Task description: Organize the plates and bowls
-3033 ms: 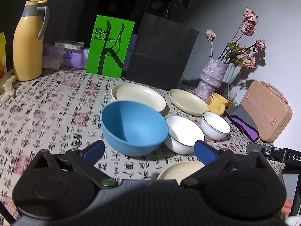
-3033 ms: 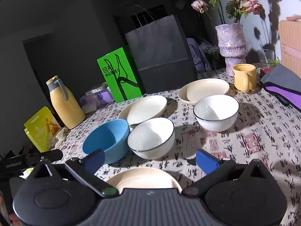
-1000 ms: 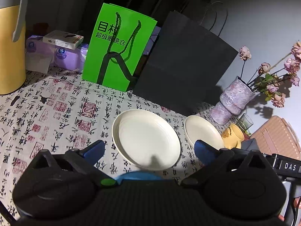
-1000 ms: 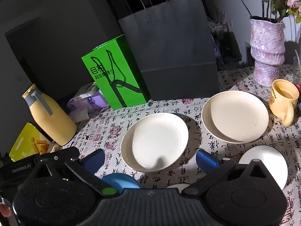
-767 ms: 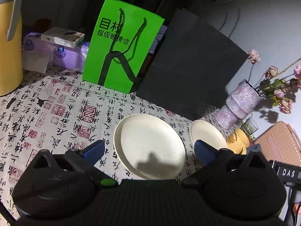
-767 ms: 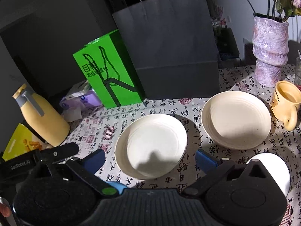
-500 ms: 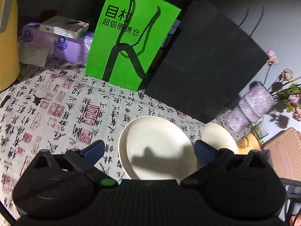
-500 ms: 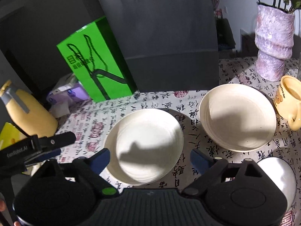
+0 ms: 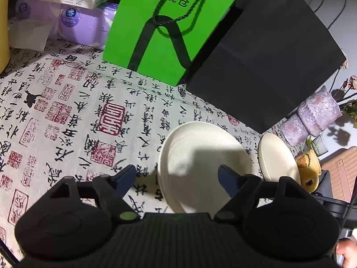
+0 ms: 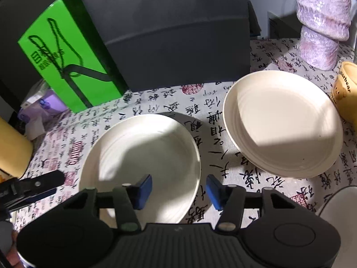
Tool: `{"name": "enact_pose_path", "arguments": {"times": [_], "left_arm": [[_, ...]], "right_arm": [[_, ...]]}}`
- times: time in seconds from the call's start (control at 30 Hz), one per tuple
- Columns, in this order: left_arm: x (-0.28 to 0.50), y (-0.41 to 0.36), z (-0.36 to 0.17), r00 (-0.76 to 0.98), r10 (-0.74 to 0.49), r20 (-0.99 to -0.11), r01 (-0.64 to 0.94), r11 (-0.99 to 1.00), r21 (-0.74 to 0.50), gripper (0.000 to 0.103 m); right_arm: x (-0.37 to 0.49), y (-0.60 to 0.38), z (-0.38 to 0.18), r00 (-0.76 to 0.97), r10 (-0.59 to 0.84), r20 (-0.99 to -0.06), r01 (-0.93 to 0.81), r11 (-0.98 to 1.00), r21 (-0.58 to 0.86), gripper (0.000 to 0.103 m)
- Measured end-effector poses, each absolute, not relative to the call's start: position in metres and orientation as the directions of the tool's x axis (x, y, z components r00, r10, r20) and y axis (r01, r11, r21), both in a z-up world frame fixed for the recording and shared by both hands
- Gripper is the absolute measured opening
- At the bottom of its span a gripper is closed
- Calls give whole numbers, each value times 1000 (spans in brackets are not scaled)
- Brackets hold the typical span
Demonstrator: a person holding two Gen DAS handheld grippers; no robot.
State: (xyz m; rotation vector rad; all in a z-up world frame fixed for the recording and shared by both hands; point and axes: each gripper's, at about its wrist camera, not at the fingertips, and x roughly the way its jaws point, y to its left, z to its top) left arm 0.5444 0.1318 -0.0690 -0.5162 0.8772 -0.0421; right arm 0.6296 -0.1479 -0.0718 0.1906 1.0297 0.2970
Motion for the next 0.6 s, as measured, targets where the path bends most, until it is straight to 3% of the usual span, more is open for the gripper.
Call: {"name": "enact_pose_path", "arguments": {"times": [0.37, 0.47, 0.53, 0.6], "left_arm": [[560, 138, -98, 604, -306, -735, -169, 853, -494, 67], [564, 137, -107, 583, -309, -752, -176, 855, -488, 48], [566, 138, -112, 575, -314, -756, -181, 852, -491, 43], [567, 138, -115, 573, -318, -755, -176, 852, -493, 25]], "right_arm": [[639, -145, -89, 478, 291, -829, -114, 956, 269, 29], [640, -143, -92, 471, 276, -838, -114, 961, 252, 22], [641, -142, -94, 464, 275, -842, -113, 961, 252, 19], [642, -143, -97, 463, 274, -843, -110, 961, 252, 16]]}}
